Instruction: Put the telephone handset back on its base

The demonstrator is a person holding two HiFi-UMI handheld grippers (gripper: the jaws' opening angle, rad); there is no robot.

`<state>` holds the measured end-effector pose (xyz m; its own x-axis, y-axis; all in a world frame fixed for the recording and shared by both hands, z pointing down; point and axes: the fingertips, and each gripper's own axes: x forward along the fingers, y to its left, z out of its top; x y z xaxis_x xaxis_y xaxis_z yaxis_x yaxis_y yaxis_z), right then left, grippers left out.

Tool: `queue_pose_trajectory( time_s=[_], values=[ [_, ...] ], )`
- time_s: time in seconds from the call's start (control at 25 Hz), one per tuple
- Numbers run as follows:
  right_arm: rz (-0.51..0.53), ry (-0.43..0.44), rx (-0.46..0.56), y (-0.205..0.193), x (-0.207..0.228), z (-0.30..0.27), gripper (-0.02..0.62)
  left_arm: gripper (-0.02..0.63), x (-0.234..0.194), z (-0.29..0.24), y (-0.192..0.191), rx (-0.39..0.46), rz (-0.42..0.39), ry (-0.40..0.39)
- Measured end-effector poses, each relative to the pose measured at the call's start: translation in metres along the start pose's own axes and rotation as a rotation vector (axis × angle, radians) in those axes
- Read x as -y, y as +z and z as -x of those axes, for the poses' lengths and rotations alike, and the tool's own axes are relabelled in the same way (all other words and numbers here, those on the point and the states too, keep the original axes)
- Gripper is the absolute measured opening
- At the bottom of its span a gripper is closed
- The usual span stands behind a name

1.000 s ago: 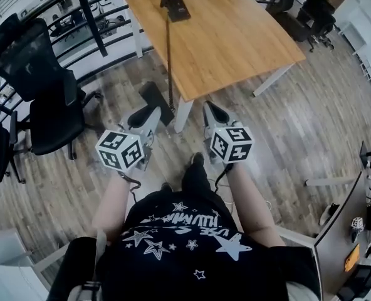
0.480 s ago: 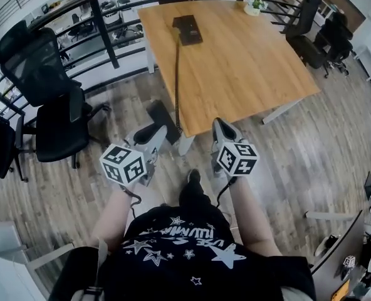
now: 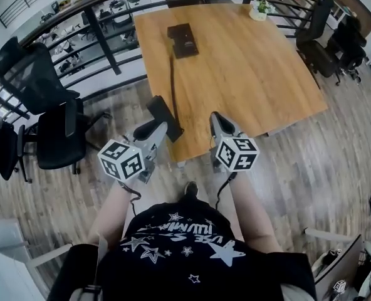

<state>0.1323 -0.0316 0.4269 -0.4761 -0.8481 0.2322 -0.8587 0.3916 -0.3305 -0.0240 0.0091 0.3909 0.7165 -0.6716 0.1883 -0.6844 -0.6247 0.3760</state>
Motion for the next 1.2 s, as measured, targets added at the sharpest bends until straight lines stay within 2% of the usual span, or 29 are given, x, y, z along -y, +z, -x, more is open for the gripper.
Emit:
queue_pose_trajectory(
  time_s=[0.36,0.72,0.92,1.2],
  values=[
    [-0.011,0.086,-0.014,0.012,0.027,-0.032,-0.002,0.076,-0.003,-0.037,0.006,0.012,0.010,0.053],
    [-0.044,0.115,-0.039,0.005,0.029,-0.064,-0.002,0.076,-0.028,-0.042,0.006,-0.006,0.016,0.085],
    [-0.038,0.087,-0.046,0.006,0.032,-0.087,-0.002,0.076,-0.060,-0.057,0.015,-0.009,0.037,0.060],
    [-0.041,-0.017,-0.029,0.029,0.052,-0.122,-0.002,0.075,-0.110,-0.106,0.049,-0.028,0.047,-0.056]
  ],
)
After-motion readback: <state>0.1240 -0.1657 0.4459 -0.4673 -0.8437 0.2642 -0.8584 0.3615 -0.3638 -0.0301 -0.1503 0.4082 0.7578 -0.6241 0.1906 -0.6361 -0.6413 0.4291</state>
